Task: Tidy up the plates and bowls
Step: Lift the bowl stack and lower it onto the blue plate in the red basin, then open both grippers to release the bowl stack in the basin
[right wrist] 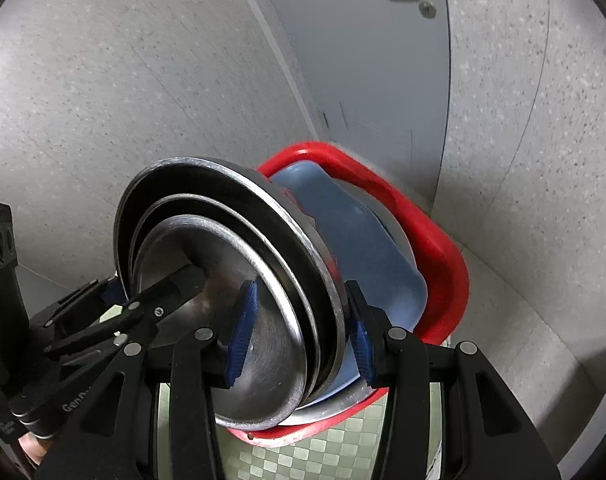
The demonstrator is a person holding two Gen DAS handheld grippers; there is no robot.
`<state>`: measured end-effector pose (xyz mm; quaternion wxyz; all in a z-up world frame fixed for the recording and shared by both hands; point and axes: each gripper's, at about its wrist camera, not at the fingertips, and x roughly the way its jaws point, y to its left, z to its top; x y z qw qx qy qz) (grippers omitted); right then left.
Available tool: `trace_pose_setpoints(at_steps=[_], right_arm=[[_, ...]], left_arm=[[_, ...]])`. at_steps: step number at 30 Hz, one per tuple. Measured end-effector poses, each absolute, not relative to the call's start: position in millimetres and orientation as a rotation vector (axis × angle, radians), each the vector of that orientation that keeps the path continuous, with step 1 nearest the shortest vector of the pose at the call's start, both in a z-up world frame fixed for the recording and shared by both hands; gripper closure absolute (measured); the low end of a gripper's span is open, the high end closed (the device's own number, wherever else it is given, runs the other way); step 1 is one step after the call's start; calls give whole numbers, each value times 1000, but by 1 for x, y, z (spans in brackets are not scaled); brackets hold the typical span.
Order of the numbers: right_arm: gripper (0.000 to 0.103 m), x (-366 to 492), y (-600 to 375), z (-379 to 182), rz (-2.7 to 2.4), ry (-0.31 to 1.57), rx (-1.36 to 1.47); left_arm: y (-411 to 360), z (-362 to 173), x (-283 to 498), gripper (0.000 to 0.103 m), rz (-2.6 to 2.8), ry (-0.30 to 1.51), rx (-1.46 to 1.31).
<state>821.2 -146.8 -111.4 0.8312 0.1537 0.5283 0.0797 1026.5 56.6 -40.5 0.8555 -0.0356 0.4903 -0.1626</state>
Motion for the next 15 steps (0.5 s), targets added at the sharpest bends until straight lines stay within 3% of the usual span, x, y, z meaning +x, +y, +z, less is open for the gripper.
trace_pose_setpoints(at_steps=[10,15], right_arm=[[59,836,-148,-137,164,1181,314],[59,841,-152,-146,152,1190,318]], left_arm=[[44,-72,1063,66,-332,1109,-69],[36,-86,1076,62,-334,1133,-63]])
